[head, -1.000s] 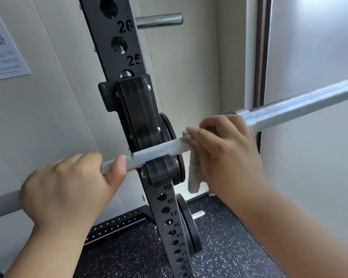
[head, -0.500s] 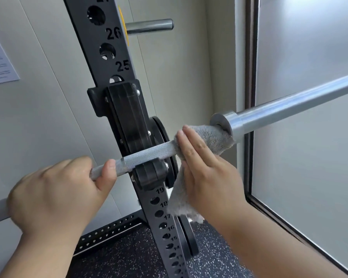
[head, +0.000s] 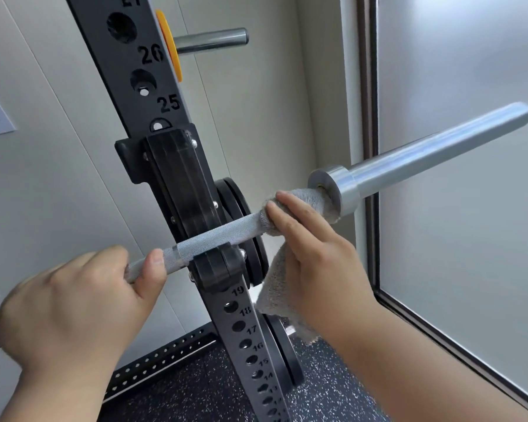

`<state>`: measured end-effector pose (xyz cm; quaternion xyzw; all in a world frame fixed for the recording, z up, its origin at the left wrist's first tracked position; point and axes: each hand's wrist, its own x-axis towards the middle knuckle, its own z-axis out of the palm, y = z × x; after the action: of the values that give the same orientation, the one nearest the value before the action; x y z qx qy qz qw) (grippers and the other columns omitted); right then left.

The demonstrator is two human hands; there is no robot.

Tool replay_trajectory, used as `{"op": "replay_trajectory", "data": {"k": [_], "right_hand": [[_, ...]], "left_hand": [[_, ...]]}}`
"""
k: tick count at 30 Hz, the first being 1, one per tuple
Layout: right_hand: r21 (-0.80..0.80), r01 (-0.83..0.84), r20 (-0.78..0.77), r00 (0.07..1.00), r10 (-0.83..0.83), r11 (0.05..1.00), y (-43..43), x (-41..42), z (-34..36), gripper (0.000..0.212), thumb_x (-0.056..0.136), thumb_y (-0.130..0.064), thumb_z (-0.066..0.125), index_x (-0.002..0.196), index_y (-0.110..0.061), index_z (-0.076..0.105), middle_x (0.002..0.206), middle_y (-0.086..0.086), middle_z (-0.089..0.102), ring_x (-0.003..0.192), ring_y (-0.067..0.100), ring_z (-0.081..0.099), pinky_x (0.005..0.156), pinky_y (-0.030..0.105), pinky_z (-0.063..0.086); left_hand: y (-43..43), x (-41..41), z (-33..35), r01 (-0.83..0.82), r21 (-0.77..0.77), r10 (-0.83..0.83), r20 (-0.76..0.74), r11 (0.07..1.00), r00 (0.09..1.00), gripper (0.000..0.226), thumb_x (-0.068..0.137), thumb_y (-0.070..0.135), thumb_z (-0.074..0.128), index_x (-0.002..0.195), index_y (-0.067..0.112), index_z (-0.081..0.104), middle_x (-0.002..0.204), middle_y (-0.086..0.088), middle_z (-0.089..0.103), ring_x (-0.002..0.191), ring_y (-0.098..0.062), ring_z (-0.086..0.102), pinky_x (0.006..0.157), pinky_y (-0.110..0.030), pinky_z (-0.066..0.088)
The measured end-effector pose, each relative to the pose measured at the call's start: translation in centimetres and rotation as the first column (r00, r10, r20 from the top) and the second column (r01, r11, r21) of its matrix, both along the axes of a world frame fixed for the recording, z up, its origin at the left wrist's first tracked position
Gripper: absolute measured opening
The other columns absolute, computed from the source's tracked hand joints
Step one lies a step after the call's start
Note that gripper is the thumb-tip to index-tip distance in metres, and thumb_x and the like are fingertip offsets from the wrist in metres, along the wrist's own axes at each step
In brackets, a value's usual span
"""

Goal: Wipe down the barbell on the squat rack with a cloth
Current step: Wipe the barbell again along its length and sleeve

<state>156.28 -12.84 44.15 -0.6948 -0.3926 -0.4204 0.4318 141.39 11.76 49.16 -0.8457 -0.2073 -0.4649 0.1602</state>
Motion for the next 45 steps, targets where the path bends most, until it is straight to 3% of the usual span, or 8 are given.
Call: {"op": "replay_trajectory", "data": {"k": [5,11,14,22,27,34,42,45], "right_hand": [[-0.084,0.105,0.044,0.994,-0.102,0.991,-0.7,0.2,0.2,0.049,0.099,-0.016,0.065,0.147,-0.024,0.063,0.156,-0.013,0.055,0.101,0.012,0.077,0.061,0.037,0.064],[0.085,0.108,-0.214,0.973,-0.087,0.991,-1.4,0.2,2.0,0.044,0.104,-0.053,0.051,0.136,-0.031,0.071,0.145,-0.018,0.062,0.127,-0.003,0.063,0.104,0.028,0.056],[0.064,0.048,-0.168,0.985,-0.036,0.997,-0.4,-0.4,1.6,0.040,0.104,-0.049,0.056,0.137,-0.032,0.071,0.146,-0.021,0.061,0.128,-0.007,0.060,0.101,0.017,0.052],[0.105,0.066,-0.106,0.993,-0.055,0.992,-0.4,-0.4,0.9,0.030,0.107,-0.036,0.061,0.135,-0.032,0.071,0.143,-0.023,0.061,0.123,-0.007,0.064,0.089,0.027,0.064],[0.073,0.253,-0.010,0.967,-0.253,0.965,-1.8,0.9,0.9,0.038,0.095,-0.017,0.080,0.130,-0.031,0.075,0.138,-0.023,0.063,0.101,-0.004,0.073,0.058,0.026,0.062],[0.082,0.158,0.049,0.986,-0.162,0.984,-1.4,0.7,0.1,0.027,0.104,-0.025,0.068,0.130,-0.026,0.076,0.138,-0.016,0.068,0.121,-0.007,0.064,0.083,0.016,0.058],[0.039,-0.053,0.001,0.999,0.053,0.998,-0.7,-0.9,-0.1,0.028,0.104,-0.024,0.069,0.131,-0.032,0.074,0.142,-0.019,0.064,0.116,-0.001,0.070,0.077,0.030,0.067],[0.071,0.117,-0.047,0.992,-0.114,0.991,-1.9,1.2,0.8,0.039,0.098,-0.020,0.077,0.133,-0.036,0.072,0.140,-0.021,0.064,0.095,0.003,0.077,0.066,0.033,0.066]], "left_hand": [[0.3,0.0,-0.1,-0.009,-0.009,0.009,-0.004,1.000,1.000,0.059,0.099,0.064,0.033,0.059,0.021,0.025,0.051,-0.004,0.026,0.047,-0.033,0.038,0.053,-0.046,0.041],[0.9,0.1,-0.3,0.051,-0.014,-0.051,0.011,0.999,0.999,0.057,0.100,0.062,0.035,0.060,0.023,0.021,0.052,-0.006,0.023,0.047,-0.032,0.034,0.052,-0.048,0.041],[1.0,0.1,-0.4,0.093,-0.032,-0.092,0.019,0.995,0.996,0.057,0.099,0.061,0.037,0.061,0.023,0.020,0.052,-0.006,0.022,0.047,-0.032,0.034,0.051,-0.048,0.041],[1.6,0.5,-0.8,0.151,-0.053,-0.149,0.047,0.987,0.988,0.058,0.100,0.061,0.036,0.061,0.022,0.019,0.051,-0.009,0.022,0.046,-0.032,0.035,0.049,-0.053,0.039],[1.7,0.4,-0.7,0.160,-0.054,-0.158,0.045,0.986,0.986,0.058,0.099,0.061,0.037,0.060,0.021,0.020,0.051,-0.009,0.021,0.045,-0.032,0.034,0.048,-0.051,0.040],[0.4,0.0,-0.1,0.048,0.002,-0.048,0.013,0.999,0.999,0.054,0.099,0.059,0.035,0.061,0.023,0.023,0.052,-0.005,0.023,0.048,-0.033,0.035,0.052,-0.047,0.040],[-0.2,-0.1,0.1,0.025,0.012,-0.026,0.034,1.000,0.999,0.055,0.099,0.060,0.035,0.061,0.024,0.022,0.053,-0.005,0.023,0.047,-0.033,0.036,0.051,-0.045,0.039],[-0.3,0.0,0.1,0.025,0.012,-0.026,0.043,1.000,0.999,0.055,0.100,0.060,0.035,0.060,0.023,0.024,0.052,-0.004,0.024,0.047,-0.033,0.036,0.051,-0.045,0.039]]}}
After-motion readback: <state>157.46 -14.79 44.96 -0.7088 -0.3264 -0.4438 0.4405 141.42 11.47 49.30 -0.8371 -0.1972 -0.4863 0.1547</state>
